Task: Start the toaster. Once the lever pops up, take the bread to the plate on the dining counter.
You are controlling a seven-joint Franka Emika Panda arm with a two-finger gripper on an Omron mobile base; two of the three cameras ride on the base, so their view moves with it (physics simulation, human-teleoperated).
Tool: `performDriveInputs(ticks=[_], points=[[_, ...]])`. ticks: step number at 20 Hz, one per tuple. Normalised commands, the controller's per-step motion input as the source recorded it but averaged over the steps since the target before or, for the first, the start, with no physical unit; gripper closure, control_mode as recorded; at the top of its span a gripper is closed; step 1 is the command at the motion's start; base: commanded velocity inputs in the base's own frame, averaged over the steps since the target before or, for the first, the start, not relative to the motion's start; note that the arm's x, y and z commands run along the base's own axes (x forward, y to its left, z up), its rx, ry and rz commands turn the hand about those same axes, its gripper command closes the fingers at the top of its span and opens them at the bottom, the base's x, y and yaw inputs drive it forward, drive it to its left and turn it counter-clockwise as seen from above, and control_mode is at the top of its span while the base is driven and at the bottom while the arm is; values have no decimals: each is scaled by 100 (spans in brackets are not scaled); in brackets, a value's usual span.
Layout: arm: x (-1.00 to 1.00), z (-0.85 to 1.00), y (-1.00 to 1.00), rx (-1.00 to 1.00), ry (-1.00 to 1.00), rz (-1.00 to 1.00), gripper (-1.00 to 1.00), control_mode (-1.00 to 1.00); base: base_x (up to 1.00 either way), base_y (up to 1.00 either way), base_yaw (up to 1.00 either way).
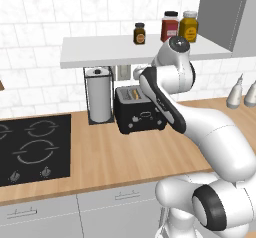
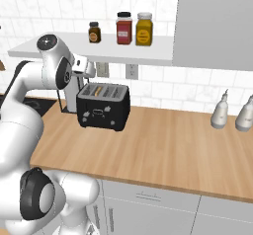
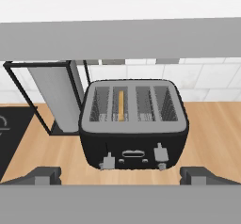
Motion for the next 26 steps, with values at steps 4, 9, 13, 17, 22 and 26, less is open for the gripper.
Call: performDriveInputs(ticks=[4, 9, 13, 17, 22, 26], points=[[0, 0, 0, 0, 0, 0, -100, -100, 0, 0, 0], [0, 0, 0, 0, 0, 0, -100, -100, 0, 0, 0], [0, 0, 0, 0, 0, 0, -100, -100, 0, 0, 0], [0, 0, 0, 0, 0, 0, -100, -100, 0, 0, 0], [0, 0, 0, 0, 0, 0, -100, -100, 0, 0, 0], [0, 0, 0, 0, 0, 0, -100, -100, 0, 0, 0]])
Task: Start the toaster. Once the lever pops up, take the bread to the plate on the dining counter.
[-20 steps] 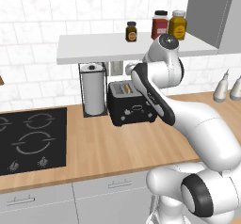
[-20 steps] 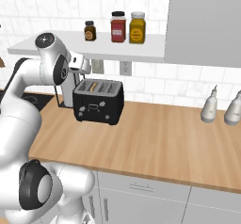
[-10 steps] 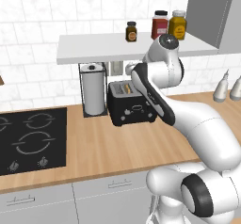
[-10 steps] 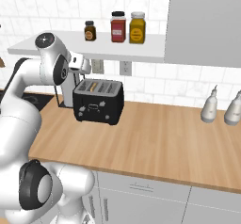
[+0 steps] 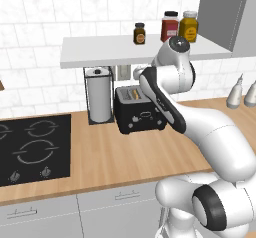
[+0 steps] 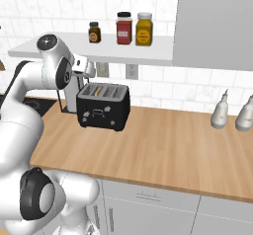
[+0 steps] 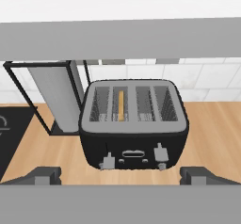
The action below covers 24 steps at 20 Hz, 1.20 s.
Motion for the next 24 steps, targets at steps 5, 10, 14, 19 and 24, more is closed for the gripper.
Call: performDriveInputs(ticks=[5, 10, 14, 19, 24], points=[[0, 0, 0, 0, 0, 0, -100, -100, 0, 0, 0], [0, 0, 0, 0, 0, 0, -100, -100, 0, 0, 0], [0, 0, 0, 0, 0, 0, -100, -100, 0, 0, 0], [0, 0, 0, 0, 0, 0, -100, -100, 0, 0, 0], [0, 0, 0, 0, 0, 0, -100, -100, 0, 0, 0]])
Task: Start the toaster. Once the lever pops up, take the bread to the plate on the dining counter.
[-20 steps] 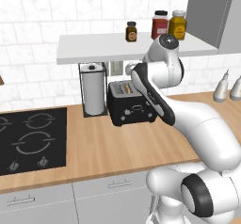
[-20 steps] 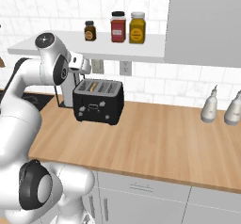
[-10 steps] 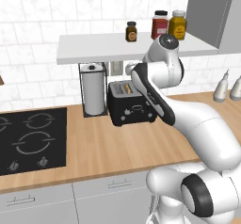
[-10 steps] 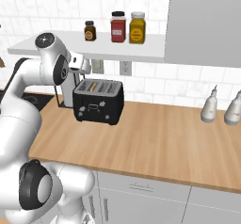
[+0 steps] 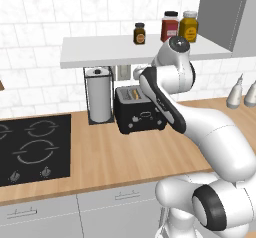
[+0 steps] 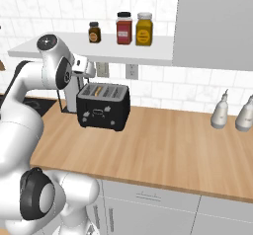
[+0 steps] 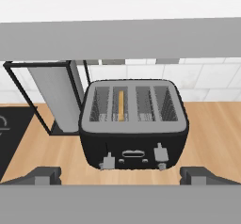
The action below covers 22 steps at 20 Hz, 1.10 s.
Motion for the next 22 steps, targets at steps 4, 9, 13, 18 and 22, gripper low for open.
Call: performDriveInputs(ticks=[4, 9, 13, 18, 22], points=[[0, 0, 0, 0, 0, 0, -100, -100, 0, 0, 0], [0, 0, 0, 0, 0, 0, -100, -100, 0, 0, 0], [0, 0, 0, 0, 0, 0, -100, -100, 0, 0, 0], [0, 0, 0, 0, 0, 0, -100, -100, 0, 0, 0], [0, 0, 0, 0, 0, 0, -100, -100, 0, 0, 0]])
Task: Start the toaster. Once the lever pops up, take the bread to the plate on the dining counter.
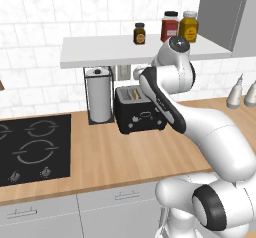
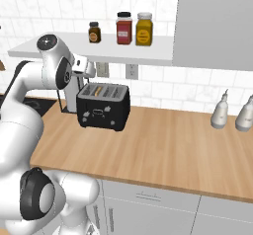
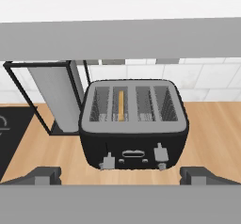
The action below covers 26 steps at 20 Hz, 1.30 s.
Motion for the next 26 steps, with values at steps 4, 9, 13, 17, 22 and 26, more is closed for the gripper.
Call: performDriveInputs(ticks=[4, 9, 13, 17, 22, 26], points=[[0, 0, 0, 0, 0, 0, -100, -100, 0, 0, 0], [0, 0, 0, 0, 0, 0, -100, -100, 0, 0, 0], [0, 0, 0, 0, 0, 0, -100, -100, 0, 0, 0], [0, 0, 0, 0, 0, 0, -100, -100, 0, 0, 0], [0, 0, 0, 0, 0, 0, -100, -100, 0, 0, 0], [0, 0, 0, 0, 0, 0, -100, -100, 0, 0, 0]])
